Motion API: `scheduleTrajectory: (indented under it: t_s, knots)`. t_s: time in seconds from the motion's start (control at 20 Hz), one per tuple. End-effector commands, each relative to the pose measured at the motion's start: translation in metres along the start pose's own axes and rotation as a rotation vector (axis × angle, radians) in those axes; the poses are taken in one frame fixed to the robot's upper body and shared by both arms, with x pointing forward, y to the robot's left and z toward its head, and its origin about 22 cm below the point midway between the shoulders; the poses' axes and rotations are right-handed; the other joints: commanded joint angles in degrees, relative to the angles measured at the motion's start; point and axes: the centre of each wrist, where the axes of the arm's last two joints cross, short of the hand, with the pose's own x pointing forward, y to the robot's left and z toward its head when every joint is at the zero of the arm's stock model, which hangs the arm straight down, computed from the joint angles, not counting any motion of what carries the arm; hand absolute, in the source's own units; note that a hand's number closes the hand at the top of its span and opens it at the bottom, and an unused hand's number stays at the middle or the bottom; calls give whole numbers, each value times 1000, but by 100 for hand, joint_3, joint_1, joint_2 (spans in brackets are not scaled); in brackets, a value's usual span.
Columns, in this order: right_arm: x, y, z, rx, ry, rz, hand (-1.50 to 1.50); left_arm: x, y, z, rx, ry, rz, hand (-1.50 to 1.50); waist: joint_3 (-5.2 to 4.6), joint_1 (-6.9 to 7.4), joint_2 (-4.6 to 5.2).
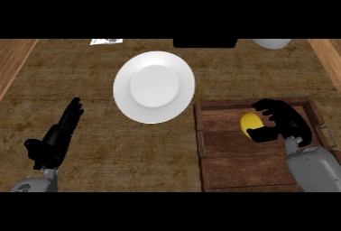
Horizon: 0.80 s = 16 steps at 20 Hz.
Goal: Pick the lemon from the tray and place it in the plate
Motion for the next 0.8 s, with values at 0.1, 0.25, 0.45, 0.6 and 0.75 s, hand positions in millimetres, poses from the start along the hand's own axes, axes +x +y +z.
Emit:
scheduleTrajectory:
  t_s: [0.1,0.25,0.45,0.6,0.75]
  knots:
    - [-19,11,-12,28,-54,18,150,11,0,-9,12,-5,-4,0,3,-13,2]
    - [-16,2,-22,6,-88,24,150,10,5,2,15,0,-27,0,4,4,1]
    - [2,-2,-4,-150,-156,60,150,19,-7,-6,1,-1,5,0,5,-1,-5]
    - [11,72,38,-246,-6,8,150,15,5,-7,17,18,6,0,-1,-71,-32]
    - [1,118,68,-306,128,11,150,7,1,0,34,16,-14,0,-9,-187,-75]
